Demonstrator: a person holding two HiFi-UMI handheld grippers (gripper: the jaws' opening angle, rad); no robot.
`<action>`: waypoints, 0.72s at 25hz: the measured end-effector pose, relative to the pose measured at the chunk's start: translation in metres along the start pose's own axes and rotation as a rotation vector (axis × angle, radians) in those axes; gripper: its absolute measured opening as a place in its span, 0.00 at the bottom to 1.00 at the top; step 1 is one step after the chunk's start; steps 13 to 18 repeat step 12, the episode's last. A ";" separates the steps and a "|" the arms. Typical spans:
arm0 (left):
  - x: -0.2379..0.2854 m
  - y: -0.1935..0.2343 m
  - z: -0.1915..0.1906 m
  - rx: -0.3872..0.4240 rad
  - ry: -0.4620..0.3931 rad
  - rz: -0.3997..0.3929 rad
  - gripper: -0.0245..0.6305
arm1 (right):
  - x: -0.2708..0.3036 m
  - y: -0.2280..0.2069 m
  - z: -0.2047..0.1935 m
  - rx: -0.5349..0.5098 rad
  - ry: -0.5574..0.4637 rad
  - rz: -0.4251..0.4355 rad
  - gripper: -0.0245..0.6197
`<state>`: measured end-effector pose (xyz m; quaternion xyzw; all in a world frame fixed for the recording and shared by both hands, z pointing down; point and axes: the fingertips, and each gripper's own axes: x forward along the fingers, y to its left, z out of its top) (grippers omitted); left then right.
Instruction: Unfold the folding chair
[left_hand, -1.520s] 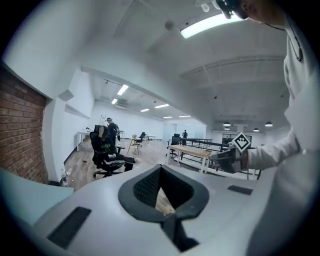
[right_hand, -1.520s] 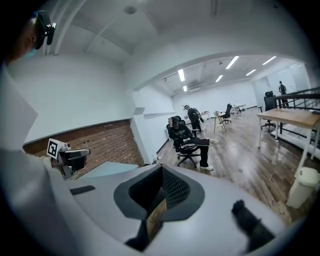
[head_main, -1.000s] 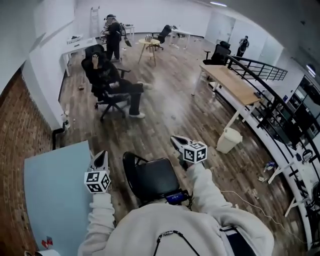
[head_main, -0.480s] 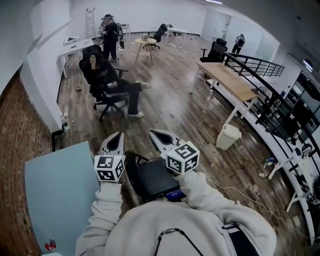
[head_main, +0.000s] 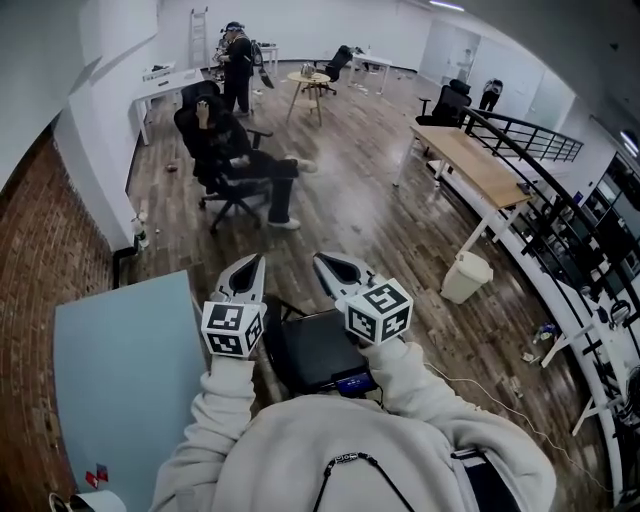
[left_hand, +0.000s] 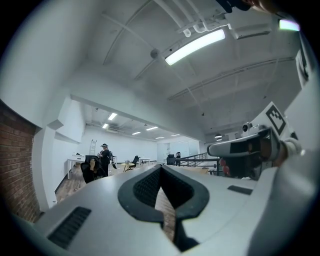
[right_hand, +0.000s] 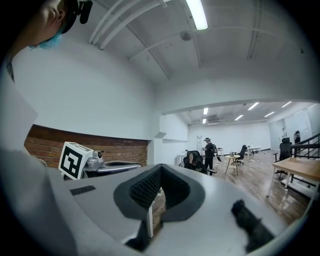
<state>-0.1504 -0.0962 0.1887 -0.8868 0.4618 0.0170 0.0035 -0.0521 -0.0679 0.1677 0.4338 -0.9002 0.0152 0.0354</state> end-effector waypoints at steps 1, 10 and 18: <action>-0.001 0.002 -0.002 -0.001 0.004 0.003 0.04 | 0.002 0.002 -0.002 0.000 0.003 0.004 0.05; -0.003 0.001 -0.010 0.005 0.016 0.000 0.04 | 0.001 -0.005 -0.007 -0.010 0.014 0.016 0.05; -0.002 -0.001 -0.013 0.009 0.018 -0.003 0.04 | -0.001 -0.007 -0.010 -0.014 0.019 0.017 0.05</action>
